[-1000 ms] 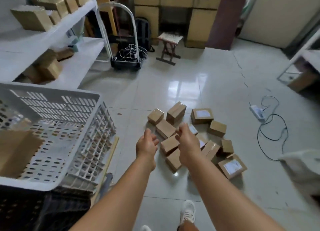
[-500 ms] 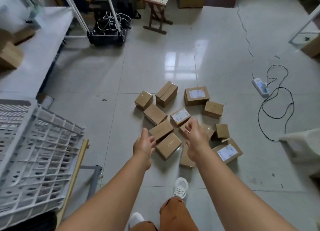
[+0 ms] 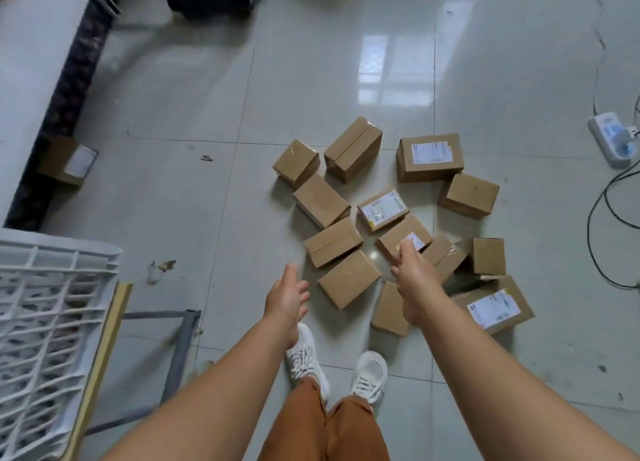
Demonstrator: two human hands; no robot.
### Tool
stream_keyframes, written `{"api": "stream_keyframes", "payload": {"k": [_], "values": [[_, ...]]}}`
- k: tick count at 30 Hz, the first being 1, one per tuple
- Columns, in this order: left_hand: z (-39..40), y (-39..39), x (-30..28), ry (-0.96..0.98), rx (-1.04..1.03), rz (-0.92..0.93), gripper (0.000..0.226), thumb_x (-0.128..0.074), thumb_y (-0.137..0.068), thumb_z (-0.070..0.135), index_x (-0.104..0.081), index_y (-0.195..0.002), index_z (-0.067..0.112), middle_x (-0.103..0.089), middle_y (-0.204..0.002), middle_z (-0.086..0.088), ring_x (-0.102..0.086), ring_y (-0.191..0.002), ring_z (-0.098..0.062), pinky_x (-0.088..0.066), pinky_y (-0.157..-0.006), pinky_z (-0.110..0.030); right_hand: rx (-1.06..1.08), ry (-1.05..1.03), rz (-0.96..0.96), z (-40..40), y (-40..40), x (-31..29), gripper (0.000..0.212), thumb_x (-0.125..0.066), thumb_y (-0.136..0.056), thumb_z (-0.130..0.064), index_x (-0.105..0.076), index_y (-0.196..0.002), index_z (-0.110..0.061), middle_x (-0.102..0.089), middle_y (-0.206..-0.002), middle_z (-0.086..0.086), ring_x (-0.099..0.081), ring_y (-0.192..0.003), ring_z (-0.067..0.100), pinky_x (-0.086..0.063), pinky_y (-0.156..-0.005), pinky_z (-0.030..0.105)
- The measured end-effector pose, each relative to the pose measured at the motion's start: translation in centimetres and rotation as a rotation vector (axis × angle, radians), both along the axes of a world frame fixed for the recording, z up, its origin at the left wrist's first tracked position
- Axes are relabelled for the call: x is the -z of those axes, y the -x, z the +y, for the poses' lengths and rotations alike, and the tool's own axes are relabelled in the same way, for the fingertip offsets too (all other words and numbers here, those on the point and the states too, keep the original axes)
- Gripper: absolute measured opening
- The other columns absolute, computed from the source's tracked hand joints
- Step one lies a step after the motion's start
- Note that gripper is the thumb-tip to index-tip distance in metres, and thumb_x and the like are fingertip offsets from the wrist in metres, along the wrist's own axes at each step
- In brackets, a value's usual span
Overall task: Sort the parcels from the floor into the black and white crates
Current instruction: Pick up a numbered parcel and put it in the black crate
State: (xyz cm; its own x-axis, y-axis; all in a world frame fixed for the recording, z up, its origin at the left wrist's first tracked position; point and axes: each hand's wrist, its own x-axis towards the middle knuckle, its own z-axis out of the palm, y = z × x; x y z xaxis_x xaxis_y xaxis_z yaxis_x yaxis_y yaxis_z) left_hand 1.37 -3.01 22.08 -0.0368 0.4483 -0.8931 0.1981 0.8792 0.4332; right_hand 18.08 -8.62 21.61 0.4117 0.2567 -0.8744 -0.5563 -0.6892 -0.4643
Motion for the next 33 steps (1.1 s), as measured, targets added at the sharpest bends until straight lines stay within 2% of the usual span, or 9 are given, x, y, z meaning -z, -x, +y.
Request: {"api": "stream_keyframes", "payload": {"k": [3,6,8,10,14,17,20,28,33], "values": [[1.2,0.0,5.7,0.026,0.024,0.039,0.057,-0.039,-0.099,0.041,-0.032,-0.146,0.01,-0.044,-0.145,-0.013,-0.044,-0.132,-0.026,-0.035,-0.107,-0.037,-0.036,0.056,-0.028,1.0,-0.5,5.1,0.035,-0.031,-0.099,-0.042,-0.054,-0.114,-0.02,-0.051,-0.101,-0.001,-0.048,-0.09,0.015,-0.035,-0.067,0.027],[2.1,0.0,11.6,0.058,0.053,0.063,0.057,-0.039,-0.098,0.044,-0.035,-0.144,0.01,-0.047,-0.143,-0.01,-0.047,-0.127,-0.023,-0.036,-0.104,-0.035,-0.08,0.096,-0.041,1.9,-0.5,10.5,0.034,-0.032,-0.099,-0.04,-0.054,-0.109,-0.017,-0.052,-0.097,0.0,-0.048,-0.092,0.016,-0.039,-0.079,0.033],[2.4,-0.1,15.4,0.08,0.085,0.069,0.058,-0.039,-0.097,0.046,-0.037,-0.143,0.012,-0.049,-0.137,-0.008,-0.049,-0.118,-0.021,-0.036,-0.101,-0.033,-0.097,0.095,-0.056,2.4,-0.4,14.0,0.036,-0.033,-0.098,-0.038,-0.055,-0.115,-0.015,-0.053,-0.098,-0.001,-0.047,-0.093,0.017,-0.036,-0.078,0.032],[2.7,-0.1,19.1,0.103,0.158,0.068,0.058,-0.037,-0.097,0.049,-0.034,-0.145,0.016,-0.046,-0.14,-0.007,-0.046,-0.123,-0.023,-0.035,-0.105,-0.035,-0.151,0.113,-0.057,2.8,-0.2,17.6,0.037,-0.031,-0.098,-0.037,-0.052,-0.121,-0.017,-0.05,-0.105,0.001,-0.044,-0.096,0.019,-0.031,-0.083,0.03],[2.7,0.1,25.7,0.148,0.254,0.078,0.061,-0.035,-0.097,0.051,-0.028,-0.148,0.019,-0.036,-0.15,-0.005,-0.041,-0.129,-0.024,-0.032,-0.108,-0.037,-0.29,0.153,-0.015,3.1,0.3,24.7,0.023,-0.028,-0.1,-0.039,-0.048,-0.103,-0.026,-0.043,-0.111,0.003,-0.039,-0.099,0.02,-0.03,-0.087,0.033],[2.5,0.6,30.1,0.183,0.276,0.097,0.064,-0.034,-0.097,0.053,-0.024,-0.15,0.02,-0.032,-0.152,-0.004,-0.036,-0.136,-0.025,-0.03,-0.113,-0.04,-0.356,0.168,-0.008,3.1,0.9,29.5,0.047,-0.029,-0.1,-0.043,-0.039,-0.142,-0.023,-0.042,-0.14,0.004,-0.039,-0.127,0.025,-0.032,-0.1,0.037],[2.4,0.9,34.1,0.211,0.305,0.105,0.07,-0.034,-0.094,0.058,-0.02,-0.151,0.02,-0.027,-0.155,-0.004,-0.031,-0.14,-0.024,-0.027,-0.115,-0.044,-0.417,0.173,-0.039,3.0,0.9,34.0,0.056,-0.032,-0.099,-0.045,-0.027,-0.151,-0.024,-0.032,-0.153,0.003,-0.032,-0.138,0.024,-0.026,-0.111,0.038],[2.2,0.4,40.1,0.333,0.285,0.153,0.077,-0.029,-0.092,0.065,-0.025,-0.15,0.015,-0.029,-0.155,-0.002,-0.031,-0.14,-0.025,-0.027,-0.115,-0.042,-0.566,0.222,-0.217,4.1,-0.2,42.1,0.066,-0.034,-0.096,-0.051,-0.022,-0.153,-0.02,-0.023,-0.159,0.006,-0.019,-0.146,0.028,-0.018,-0.118,0.045],[1.9,-0.5,40.0,0.352,0.082,0.07,0.074,-0.027,-0.092,0.066,-0.024,-0.151,0.022,-0.032,-0.154,0.003,-0.031,-0.141,-0.021,-0.023,-0.115,-0.036,-0.578,0.246,-0.211,3.8,0.3,42.2,0.064,-0.032,-0.096,-0.049,-0.026,-0.152,-0.02,-0.027,-0.157,0.006,-0.026,-0.142,0.029,-0.023,-0.115,0.04]]}}
